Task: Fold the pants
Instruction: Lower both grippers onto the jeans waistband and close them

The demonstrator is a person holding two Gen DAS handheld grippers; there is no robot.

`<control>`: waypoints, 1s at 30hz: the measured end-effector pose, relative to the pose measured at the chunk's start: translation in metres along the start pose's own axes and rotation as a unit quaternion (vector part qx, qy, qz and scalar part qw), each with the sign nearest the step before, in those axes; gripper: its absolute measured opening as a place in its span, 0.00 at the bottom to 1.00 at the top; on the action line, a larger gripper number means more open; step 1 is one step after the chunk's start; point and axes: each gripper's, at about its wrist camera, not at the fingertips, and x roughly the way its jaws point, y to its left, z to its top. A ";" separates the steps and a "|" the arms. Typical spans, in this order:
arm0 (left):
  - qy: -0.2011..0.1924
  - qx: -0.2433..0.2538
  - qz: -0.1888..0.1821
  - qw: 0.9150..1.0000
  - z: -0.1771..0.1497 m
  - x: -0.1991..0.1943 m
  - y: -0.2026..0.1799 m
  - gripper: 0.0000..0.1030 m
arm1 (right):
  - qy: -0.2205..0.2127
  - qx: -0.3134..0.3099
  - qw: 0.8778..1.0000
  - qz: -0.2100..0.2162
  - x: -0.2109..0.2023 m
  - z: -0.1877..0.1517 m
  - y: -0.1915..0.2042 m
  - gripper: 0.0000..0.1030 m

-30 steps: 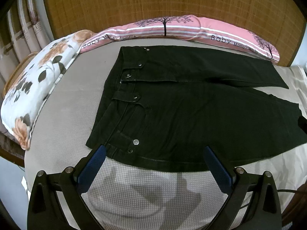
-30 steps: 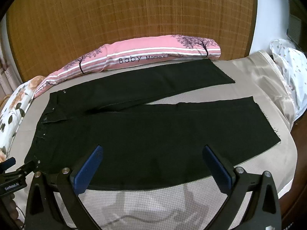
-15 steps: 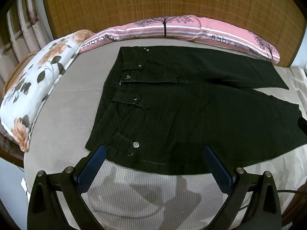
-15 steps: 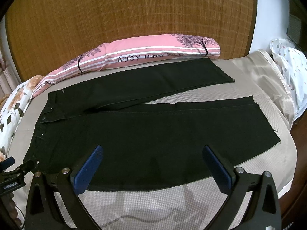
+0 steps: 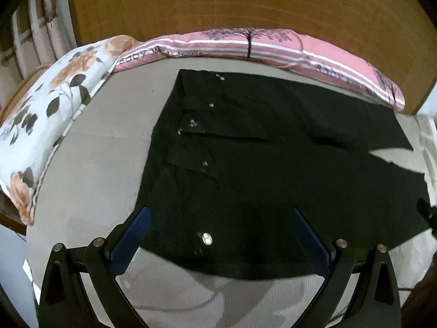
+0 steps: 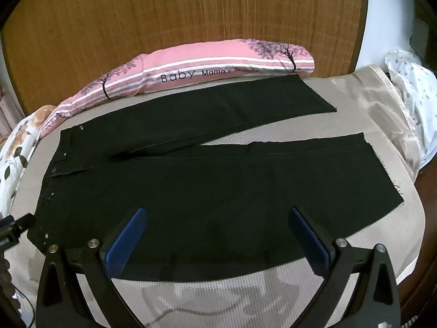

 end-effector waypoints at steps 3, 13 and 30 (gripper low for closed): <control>-0.004 -0.011 0.001 1.000 0.016 0.007 0.011 0.98 | 0.009 0.004 1.000 0.004 0.011 0.006 0.001 1.00; -0.003 -0.082 -0.037 0.996 0.088 0.045 0.074 0.83 | 0.027 -0.036 0.998 0.034 0.049 0.044 0.032 1.00; 0.090 -0.211 -0.246 0.942 0.194 0.181 0.148 0.40 | 0.063 -0.050 0.989 0.126 0.134 0.095 0.109 1.00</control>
